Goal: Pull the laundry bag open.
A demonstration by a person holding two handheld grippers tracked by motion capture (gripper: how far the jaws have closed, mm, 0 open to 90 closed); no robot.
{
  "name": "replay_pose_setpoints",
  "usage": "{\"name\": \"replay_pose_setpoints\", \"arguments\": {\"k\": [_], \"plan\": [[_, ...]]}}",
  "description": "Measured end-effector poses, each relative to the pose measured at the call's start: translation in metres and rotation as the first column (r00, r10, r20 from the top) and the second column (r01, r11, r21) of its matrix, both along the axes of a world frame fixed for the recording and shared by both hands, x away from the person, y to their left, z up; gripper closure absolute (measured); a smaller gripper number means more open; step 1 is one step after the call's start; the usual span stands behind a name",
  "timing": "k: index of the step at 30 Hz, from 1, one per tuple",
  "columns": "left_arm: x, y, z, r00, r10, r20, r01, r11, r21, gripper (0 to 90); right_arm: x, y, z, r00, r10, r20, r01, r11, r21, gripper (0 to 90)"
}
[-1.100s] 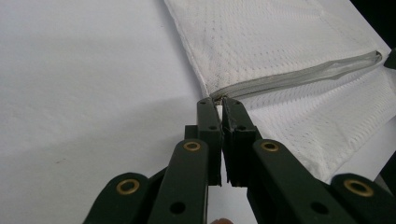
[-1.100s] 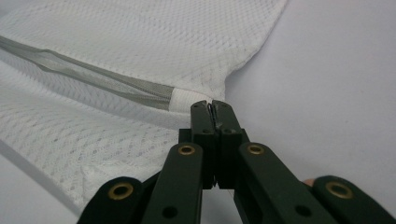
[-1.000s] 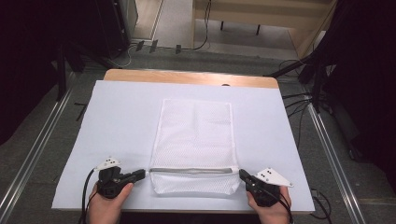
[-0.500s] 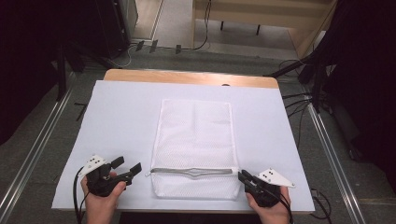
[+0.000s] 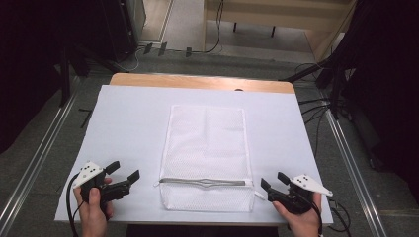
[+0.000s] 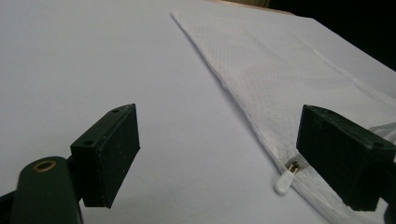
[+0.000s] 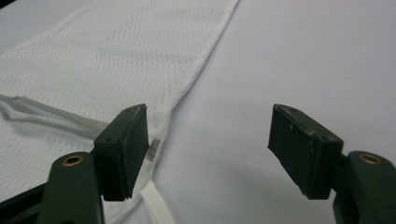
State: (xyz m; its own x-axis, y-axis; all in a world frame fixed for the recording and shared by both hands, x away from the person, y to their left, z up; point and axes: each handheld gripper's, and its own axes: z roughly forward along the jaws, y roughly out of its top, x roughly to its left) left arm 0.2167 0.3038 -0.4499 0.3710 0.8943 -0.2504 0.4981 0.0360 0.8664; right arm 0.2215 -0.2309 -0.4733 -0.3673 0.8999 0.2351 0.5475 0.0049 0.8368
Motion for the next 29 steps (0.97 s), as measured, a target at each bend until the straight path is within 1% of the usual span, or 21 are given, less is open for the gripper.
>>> {"name": "replay_pose_setpoints", "arguments": {"k": [1,2,5,6,7,9,10,11,13,15,18,19,23,27,29], "plan": [[0.0,0.004,0.001,0.9999,0.011,0.004,-0.011,0.9999,-0.002,13.4,0.0,-0.009,0.002,0.9998,-0.016,0.013,0.016,0.9998,0.008,26.4],[0.001,0.006,0.001,0.9999,0.013,0.006,-0.013,0.9999,-0.004,13.4,0.0,-0.013,0.003,0.9995,-0.01,0.029,0.01,0.9999,0.003,26.4],[0.001,0.011,0.001,0.9996,0.025,0.009,-0.025,0.9996,-0.01,13.3,-0.001,-0.02,0.005,0.999,0.007,0.045,-0.007,0.9999,0.008,25.3],[0.002,0.014,0.001,0.9996,0.028,0.009,-0.027,0.9996,-0.006,13.3,-0.001,-0.024,0.007,0.9985,-0.001,0.054,0.001,1.0,0.006,23.5],[0.002,0.019,0.001,0.9991,0.04,0.012,-0.04,0.9992,0.002,13.3,-0.001,-0.031,0.008,0.9974,-0.018,0.07,0.019,0.9998,-0.006,22.3],[0.002,0.025,0.002,0.9984,0.054,0.019,-0.055,0.9983,0.018,13.3,-0.001,-0.037,0.009,0.9967,-0.041,0.07,0.042,0.999,-0.016,20.7],[0.002,0.025,0.002,0.9984,0.054,0.019,-0.055,0.9983,0.018,13.3,-0.001,-0.037,0.009,0.9967,-0.041,0.07,0.042,0.999,-0.016,20.7],[0.002,0.031,0.002,0.9977,0.061,0.028,-0.062,0.9978,0.022,13.3,0.0,-0.044,0.009,0.9965,-0.053,0.066,0.053,0.9985,-0.013,19.8],[0.002,0.034,0.003,0.9977,0.063,0.026,-0.063,0.9979,0.017,13.3,0.0,-0.047,0.009,0.9972,-0.049,0.057,0.049,0.9987,-0.008,18.8],[0.002,0.042,0.003,0.9978,0.062,0.026,-0.062,0.998,0.01,12.4,0.0,-0.053,0.009,0.9978,-0.039,0.053,0.041,0.9988,-0.027,16.3],[0.001,0.045,0.004,0.9975,0.065,0.026,-0.066,0.9977,0.017,11.9,0.0,-0.056,0.008,0.9972,-0.047,0.058,0.049,0.9983,-0.033,16.3],[0.001,0.046,0.004,0.997,0.072,0.028,-0.072,0.9972,0.016,10.7,0.0,-0.058,0.008,0.9966,-0.061,0.056,0.063,0.9975,-0.032,16.3],[0.0,0.046,0.004,0.9975,0.064,0.03,-0.064,0.9978,0.013,9.3,0.0,-0.059,0.008,0.996,-0.069,0.056,0.071,0.9971,-0.028,16.5],[0.001,0.041,0.004,0.9982,0.051,0.033,-0.052,0.9978,0.04,8.8,0.0,-0.059,0.007,0.996,-0.071,0.055,0.073,0.9969,-0.029,16.5],[0.001,0.038,0.004,0.9986,0.044,0.03,-0.046,0.9971,0.061,8.7,0.001,-0.059,0.007,0.9957,-0.071,0.06,0.073,0.9968,-0.031,16.5]]}}
